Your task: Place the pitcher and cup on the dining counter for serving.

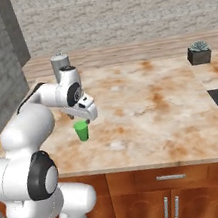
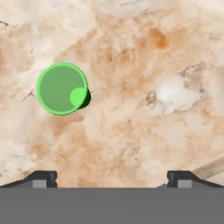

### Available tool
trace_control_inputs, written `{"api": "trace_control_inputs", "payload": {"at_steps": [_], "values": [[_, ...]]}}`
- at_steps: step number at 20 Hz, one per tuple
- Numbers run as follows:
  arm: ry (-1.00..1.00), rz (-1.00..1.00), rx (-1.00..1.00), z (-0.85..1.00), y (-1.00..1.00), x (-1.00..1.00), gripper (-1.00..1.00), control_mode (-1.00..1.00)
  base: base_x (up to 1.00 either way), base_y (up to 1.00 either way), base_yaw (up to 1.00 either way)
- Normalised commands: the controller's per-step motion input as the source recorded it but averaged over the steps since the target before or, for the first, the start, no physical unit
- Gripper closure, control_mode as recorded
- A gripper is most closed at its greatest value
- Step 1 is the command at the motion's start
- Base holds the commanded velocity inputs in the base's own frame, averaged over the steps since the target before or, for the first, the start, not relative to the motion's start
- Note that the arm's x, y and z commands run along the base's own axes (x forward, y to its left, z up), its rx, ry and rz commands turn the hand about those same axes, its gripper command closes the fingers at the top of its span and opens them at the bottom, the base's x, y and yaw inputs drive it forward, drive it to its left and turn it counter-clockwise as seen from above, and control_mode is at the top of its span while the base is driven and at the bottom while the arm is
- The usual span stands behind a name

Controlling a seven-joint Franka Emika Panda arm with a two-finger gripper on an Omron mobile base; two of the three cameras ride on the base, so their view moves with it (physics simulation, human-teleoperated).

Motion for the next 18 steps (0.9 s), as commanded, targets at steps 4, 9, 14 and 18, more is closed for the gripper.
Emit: {"api": "trace_control_inputs", "payload": {"at_steps": [4,9,14,18], "values": [[0.16,0.0,0.0,-0.68,0.01,0.27,-1.0,-1.0,0.0,0.0,0.0],[0.07,0.0,0.0,-0.49,0.04,0.37,-1.0,-1.0,0.0,0.0,0.0],[0.0,-0.02,0.0,-0.19,0.16,0.48,-1.0,-1.0,0.0,0.0,0.0],[0.01,0.0,0.0,-0.07,0.02,0.14,-1.0,-1.0,0.0,0.0,0.0]]}}
